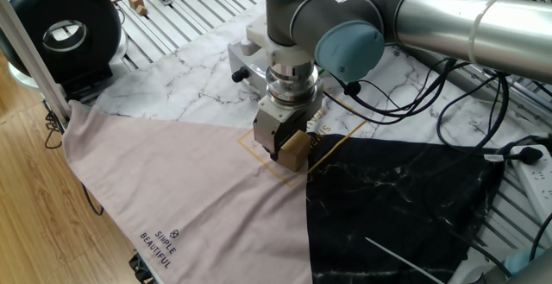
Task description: Put things in the drawer
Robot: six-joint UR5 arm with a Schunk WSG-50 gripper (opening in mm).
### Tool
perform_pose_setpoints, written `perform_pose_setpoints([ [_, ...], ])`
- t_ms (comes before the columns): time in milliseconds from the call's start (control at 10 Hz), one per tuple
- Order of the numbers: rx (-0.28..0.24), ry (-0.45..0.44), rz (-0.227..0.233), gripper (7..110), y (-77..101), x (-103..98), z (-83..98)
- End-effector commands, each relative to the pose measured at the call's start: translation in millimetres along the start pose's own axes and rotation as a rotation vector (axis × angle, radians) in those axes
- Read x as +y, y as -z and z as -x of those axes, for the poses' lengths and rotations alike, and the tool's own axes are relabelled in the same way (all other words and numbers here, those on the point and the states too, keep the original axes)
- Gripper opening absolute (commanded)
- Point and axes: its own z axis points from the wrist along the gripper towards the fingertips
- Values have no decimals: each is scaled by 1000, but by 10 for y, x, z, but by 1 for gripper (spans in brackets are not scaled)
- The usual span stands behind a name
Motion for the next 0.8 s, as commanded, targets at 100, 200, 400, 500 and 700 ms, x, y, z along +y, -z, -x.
perform_pose_setpoints([
  [100, -2, -27, 4, 7, 64, 23, 1],
  [200, -2, -22, 7, 7, 65, 31, 2],
  [400, -29, -7, 33, 7, 74, 92, 74],
  [500, -43, -6, 24, 44, 113, 67, 129],
  [700, -23, -2, -21, 44, 267, -48, 159],
])
